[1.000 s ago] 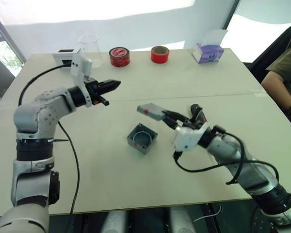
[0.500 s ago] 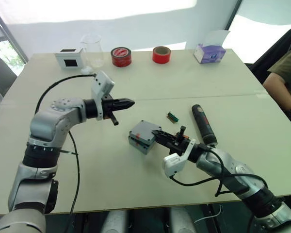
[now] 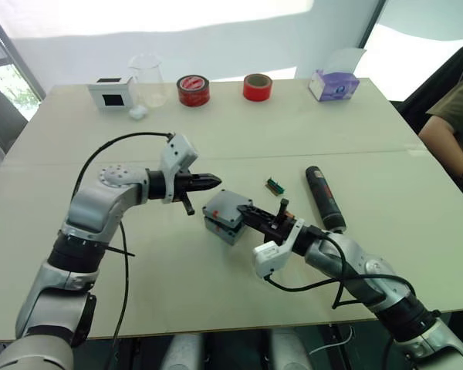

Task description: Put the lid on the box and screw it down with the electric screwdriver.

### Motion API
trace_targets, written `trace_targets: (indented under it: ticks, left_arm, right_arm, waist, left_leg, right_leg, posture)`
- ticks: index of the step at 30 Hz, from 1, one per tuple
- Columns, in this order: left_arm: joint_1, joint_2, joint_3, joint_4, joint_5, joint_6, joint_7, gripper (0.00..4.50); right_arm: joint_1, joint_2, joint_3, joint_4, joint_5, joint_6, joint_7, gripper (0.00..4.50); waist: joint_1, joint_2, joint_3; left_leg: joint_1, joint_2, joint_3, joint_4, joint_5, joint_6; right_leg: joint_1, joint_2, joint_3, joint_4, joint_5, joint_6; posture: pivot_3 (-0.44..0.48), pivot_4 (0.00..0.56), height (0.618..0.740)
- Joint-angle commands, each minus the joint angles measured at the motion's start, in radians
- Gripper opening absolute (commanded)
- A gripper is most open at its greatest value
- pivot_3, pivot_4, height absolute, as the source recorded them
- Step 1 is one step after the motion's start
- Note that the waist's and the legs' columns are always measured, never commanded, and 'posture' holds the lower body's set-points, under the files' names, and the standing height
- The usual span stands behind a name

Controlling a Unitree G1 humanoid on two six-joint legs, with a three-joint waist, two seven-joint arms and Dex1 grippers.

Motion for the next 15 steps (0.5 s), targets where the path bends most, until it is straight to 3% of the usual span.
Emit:
trace_targets:
  ticks: [1,11,15]
  left_arm:
    - [0.003,0.006,-0.016,-0.023,0.023,-0.039,-0.027,0.08]
    - [0.046,0.037,-0.108,-0.035,0.112,-0.097,-0.102,0.08]
    - [0.077,0.033,-0.135,-0.030,0.133,-0.126,-0.128,0.00]
  right_arm:
    - [0.007,0.006,-0.012,0.002,-0.004,0.004,0.011,0.15]
    - [0.031,0.006,-0.008,0.000,-0.006,-0.009,0.021,0.15]
    - [0.048,0.011,-0.018,-0.004,0.015,0.005,0.042,1.66]
  waist:
    - [0.000,0.000,0.000]
    - [0.000,0.000,-0.001]
    - [0.000,0.000,-0.001]
  left_leg:
    - [0.000,0.000,0.000,0.000,0.000,0.000]
    - [0.001,0.000,0.000,0.000,0.000,0.000]
    - [0.002,0.000,0.000,0.000,-0.001,0.001]
  right_leg:
    - [0.000,0.000,0.000,0.000,0.000,0.000]
    - [0.001,0.000,0.000,0.000,0.000,0.000]
    - [0.004,0.000,0.000,-0.001,0.000,0.000]
  posture:
    - [0.000,0.150,0.740]
    - [0.000,0.150,0.740]
    - [0.000,0.150,0.740]
